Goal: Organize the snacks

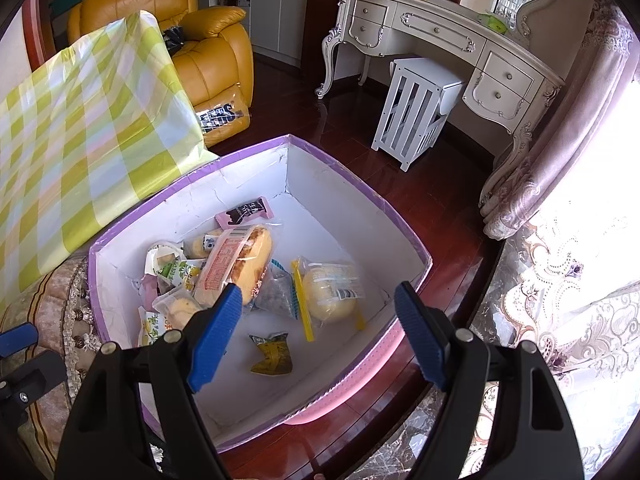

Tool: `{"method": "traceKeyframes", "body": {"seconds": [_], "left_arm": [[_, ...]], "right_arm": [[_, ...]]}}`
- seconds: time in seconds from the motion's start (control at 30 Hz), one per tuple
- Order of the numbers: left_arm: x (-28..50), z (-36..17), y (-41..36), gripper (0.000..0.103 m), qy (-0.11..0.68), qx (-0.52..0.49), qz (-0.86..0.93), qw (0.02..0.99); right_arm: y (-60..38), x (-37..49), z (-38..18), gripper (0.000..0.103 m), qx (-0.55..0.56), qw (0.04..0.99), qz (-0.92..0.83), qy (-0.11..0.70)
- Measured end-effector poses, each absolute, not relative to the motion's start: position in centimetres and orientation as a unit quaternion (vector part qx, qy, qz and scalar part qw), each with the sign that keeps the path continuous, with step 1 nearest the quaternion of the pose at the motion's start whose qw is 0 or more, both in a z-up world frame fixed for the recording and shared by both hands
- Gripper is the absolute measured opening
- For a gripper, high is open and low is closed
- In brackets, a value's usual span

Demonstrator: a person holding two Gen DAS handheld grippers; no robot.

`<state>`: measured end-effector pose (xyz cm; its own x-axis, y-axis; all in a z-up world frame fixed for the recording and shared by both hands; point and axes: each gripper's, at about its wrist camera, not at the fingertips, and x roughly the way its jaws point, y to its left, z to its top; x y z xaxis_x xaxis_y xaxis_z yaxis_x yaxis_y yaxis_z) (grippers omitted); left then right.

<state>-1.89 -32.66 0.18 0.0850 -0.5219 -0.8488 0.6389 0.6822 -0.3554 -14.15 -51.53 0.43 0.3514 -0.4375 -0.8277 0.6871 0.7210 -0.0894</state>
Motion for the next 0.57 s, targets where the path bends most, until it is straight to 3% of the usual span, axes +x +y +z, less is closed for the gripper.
{"method": "traceKeyframes", "body": {"seconds": [0.2, 0.37, 0.57], "left_arm": [[-2.0, 2.7, -30.9, 0.099, 0.507, 0.041, -0.379, 0.773], [-0.8, 6.6, -20.3, 0.099, 0.450, 0.050, -0.217, 0.865], [0.0, 4.0, -7.4, 0.099, 0.471, 0.031, 0.007, 0.881]], "right_arm": [[-50.9, -13.9, 0.6, 0.079, 0.147, 0.812, -0.335, 0.454], [-42.9, -9.3, 3.6, 0.081, 0.140, 0.867, -0.190, 0.440], [-30.1, -3.8, 4.1, 0.088, 0.096, 0.886, -0.049, 0.451]]}}
